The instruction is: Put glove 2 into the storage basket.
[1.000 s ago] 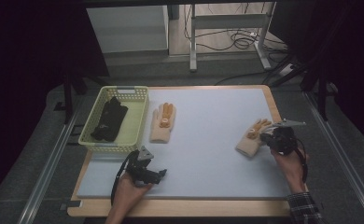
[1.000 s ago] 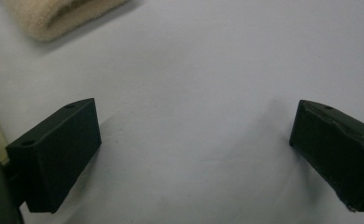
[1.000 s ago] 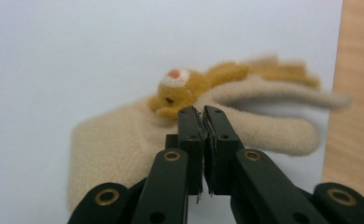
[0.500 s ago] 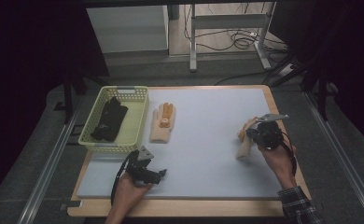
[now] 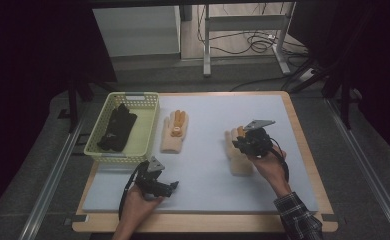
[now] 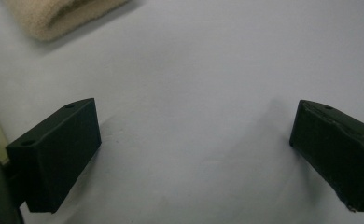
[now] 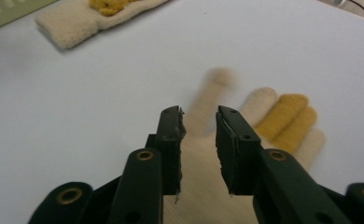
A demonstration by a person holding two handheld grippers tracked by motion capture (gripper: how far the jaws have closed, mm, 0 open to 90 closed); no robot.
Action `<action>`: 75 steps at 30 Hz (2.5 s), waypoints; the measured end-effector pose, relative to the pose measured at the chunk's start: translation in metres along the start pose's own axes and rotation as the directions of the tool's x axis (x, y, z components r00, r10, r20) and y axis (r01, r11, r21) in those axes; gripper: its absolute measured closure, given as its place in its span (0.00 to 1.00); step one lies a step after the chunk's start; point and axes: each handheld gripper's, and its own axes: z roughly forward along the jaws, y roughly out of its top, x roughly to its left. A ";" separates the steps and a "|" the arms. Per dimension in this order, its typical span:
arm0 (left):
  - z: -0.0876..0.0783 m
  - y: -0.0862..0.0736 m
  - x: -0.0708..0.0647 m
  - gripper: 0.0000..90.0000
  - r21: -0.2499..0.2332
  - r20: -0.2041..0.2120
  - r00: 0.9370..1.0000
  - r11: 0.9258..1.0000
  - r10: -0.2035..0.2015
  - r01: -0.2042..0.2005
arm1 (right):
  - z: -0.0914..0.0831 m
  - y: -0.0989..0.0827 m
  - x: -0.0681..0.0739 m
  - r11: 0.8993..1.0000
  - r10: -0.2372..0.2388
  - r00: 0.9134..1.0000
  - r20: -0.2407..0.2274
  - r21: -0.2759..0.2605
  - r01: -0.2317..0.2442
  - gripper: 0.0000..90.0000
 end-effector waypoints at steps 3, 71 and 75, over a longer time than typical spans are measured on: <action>0.000 0.000 0.000 0.02 0.000 0.000 1.000 1.000 0.000 0.000 | -0.001 -0.004 -0.006 1.000 0.003 0.999 0.032 0.009 -0.003 0.77; 0.000 0.000 0.000 0.02 0.001 0.001 1.000 1.000 -0.005 0.005 | 0.125 0.073 0.074 0.997 -0.072 0.981 -0.178 -0.014 0.070 0.60; 0.000 0.000 0.000 0.02 0.002 0.001 1.000 1.000 -0.005 0.005 | 0.142 0.083 0.079 0.997 -0.078 0.981 -0.179 -0.015 0.077 0.56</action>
